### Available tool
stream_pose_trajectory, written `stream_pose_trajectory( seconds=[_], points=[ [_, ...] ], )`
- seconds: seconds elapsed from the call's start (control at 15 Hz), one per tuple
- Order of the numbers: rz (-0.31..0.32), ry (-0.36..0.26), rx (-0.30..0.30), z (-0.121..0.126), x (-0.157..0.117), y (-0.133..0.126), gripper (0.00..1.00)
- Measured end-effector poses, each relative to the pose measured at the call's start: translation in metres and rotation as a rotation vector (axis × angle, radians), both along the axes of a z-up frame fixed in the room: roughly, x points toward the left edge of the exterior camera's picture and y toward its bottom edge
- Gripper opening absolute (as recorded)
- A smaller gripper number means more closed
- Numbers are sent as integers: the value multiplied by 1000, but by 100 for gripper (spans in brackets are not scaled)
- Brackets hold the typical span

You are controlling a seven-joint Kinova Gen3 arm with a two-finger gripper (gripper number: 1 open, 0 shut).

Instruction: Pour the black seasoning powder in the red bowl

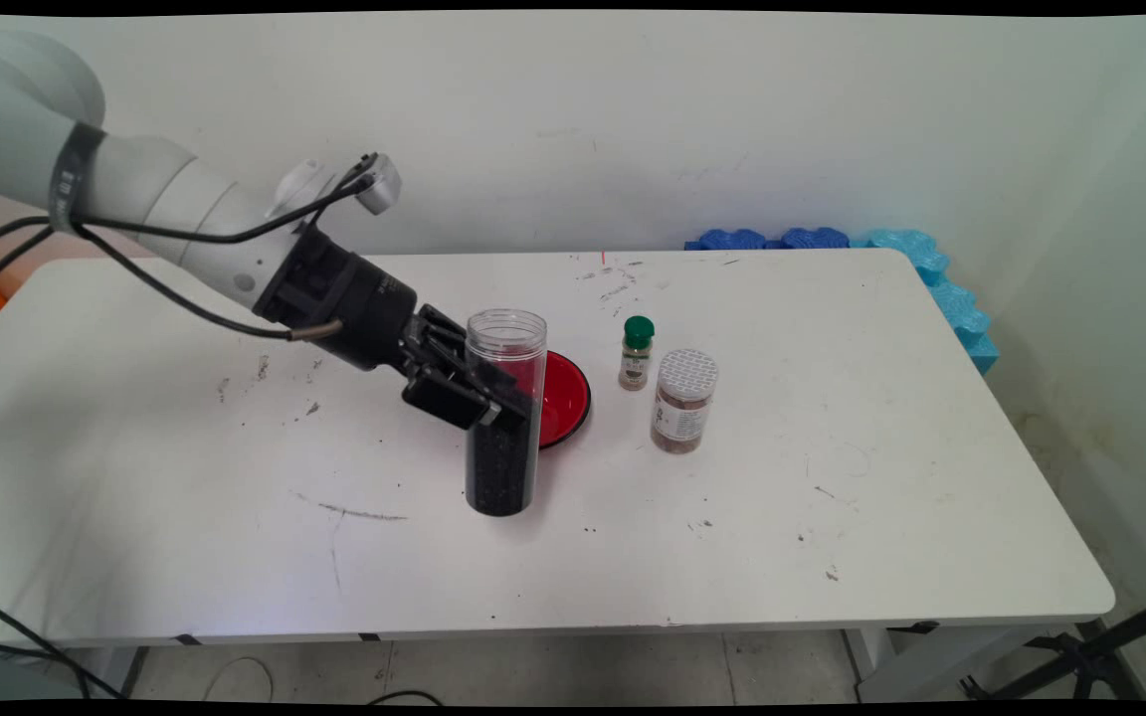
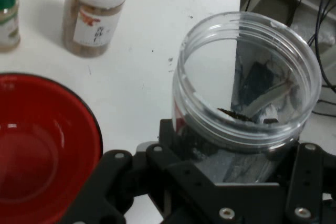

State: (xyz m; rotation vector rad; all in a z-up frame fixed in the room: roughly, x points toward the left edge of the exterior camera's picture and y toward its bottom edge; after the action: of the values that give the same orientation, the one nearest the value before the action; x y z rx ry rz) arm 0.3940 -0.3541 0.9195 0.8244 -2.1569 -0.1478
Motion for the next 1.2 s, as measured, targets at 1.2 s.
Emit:
stream_pose_trajectory(
  seconds=[1.2],
  points=[
    [439, 113, 468, -40, 14, -33, 0]
  ],
)
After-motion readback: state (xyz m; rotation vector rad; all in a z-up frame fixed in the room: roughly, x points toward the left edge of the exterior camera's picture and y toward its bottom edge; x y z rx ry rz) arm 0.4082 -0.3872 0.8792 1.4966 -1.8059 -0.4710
